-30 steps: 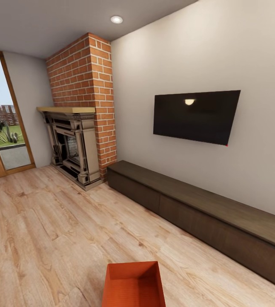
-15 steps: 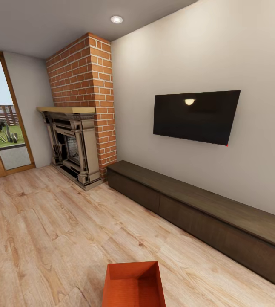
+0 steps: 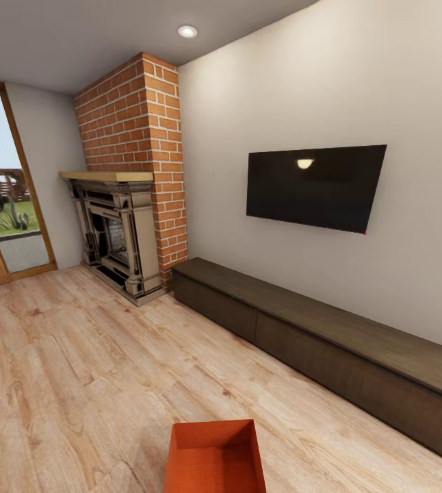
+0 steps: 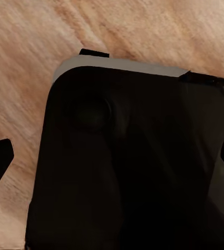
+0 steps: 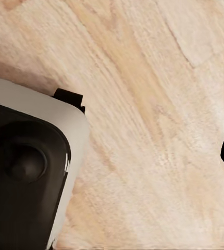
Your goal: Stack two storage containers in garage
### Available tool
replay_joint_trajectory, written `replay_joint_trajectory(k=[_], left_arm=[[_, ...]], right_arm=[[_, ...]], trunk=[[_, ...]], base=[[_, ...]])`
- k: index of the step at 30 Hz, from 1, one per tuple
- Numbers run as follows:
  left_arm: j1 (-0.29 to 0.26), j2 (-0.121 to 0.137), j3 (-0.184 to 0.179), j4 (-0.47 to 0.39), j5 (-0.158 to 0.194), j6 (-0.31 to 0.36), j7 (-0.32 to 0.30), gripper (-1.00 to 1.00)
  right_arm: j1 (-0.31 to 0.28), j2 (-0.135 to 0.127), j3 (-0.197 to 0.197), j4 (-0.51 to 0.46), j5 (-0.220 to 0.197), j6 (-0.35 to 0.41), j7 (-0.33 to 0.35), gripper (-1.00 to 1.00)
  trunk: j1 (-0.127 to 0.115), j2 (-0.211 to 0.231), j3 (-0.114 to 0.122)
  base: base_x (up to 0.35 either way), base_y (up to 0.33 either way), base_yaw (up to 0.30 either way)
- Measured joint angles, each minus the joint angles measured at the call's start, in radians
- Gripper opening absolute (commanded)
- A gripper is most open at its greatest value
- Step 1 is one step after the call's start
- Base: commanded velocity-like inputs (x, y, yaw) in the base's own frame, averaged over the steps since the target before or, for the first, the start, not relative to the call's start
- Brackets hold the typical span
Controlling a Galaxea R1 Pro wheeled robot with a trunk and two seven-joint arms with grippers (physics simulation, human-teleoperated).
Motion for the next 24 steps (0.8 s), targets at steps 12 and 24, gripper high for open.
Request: replay_joint_trajectory(k=[12, 24], left_arm=[[0.044, 0.021, -0.001, 0.009, -0.006, -0.013, 0.0, 1.0], [0.044, 0.022, -0.001, 0.009, -0.007, -0.012, 0.0, 1.0]], right_arm=[[0.014, 0.004, 0.003, 0.015, 0.001, 0.02, -0.002, 1.0], [0.013, 0.005, 0.003, 0.015, 0.0, 0.045, -0.005, 1.0]], trunk=[[0.0, 0.0, 0.0], [0.0, 0.0, 0.0]], base=[[0.0, 0.0, 0.0], [0.0, 0.0, 0.0]])
